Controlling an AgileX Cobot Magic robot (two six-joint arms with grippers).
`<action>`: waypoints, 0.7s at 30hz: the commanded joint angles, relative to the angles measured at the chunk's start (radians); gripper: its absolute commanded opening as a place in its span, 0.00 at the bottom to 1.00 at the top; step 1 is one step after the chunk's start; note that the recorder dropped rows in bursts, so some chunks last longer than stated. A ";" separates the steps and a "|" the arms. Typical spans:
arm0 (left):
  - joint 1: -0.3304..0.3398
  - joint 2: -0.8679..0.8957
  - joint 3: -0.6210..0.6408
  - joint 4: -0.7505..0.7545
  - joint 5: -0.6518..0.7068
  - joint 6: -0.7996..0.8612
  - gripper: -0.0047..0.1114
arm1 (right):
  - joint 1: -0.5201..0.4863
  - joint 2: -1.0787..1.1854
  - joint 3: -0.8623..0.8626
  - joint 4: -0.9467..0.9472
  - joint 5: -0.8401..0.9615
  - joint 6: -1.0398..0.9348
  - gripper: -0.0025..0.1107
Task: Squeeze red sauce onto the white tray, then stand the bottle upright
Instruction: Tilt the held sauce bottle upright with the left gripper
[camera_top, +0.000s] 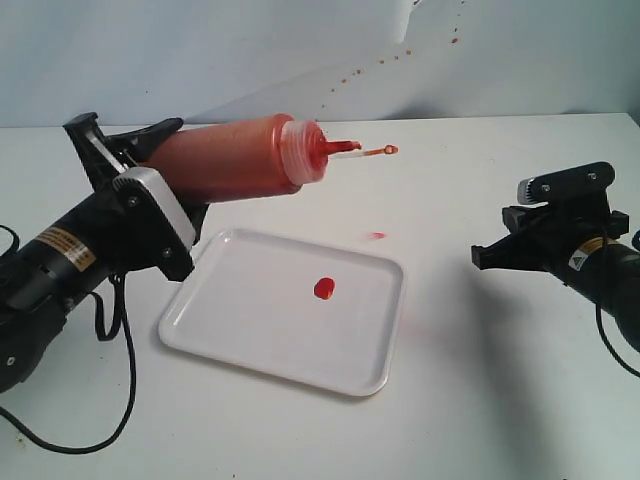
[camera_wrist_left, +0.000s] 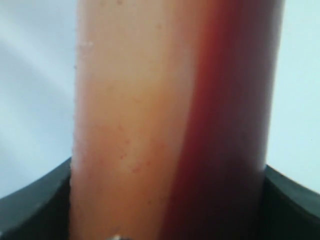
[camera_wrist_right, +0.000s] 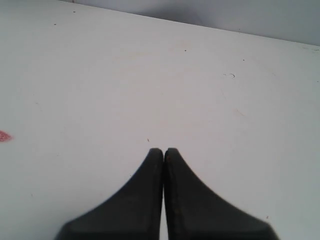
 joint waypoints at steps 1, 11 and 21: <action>0.038 -0.014 -0.005 -0.011 -0.026 -0.079 0.04 | -0.007 0.002 -0.001 -0.013 -0.022 0.003 0.02; 0.046 -0.014 -0.002 0.016 0.054 -0.439 0.04 | -0.007 0.002 -0.001 -0.013 -0.035 0.005 0.02; 0.046 -0.014 -0.002 0.171 -0.038 -0.768 0.04 | -0.007 0.002 -0.001 -0.013 -0.039 0.005 0.02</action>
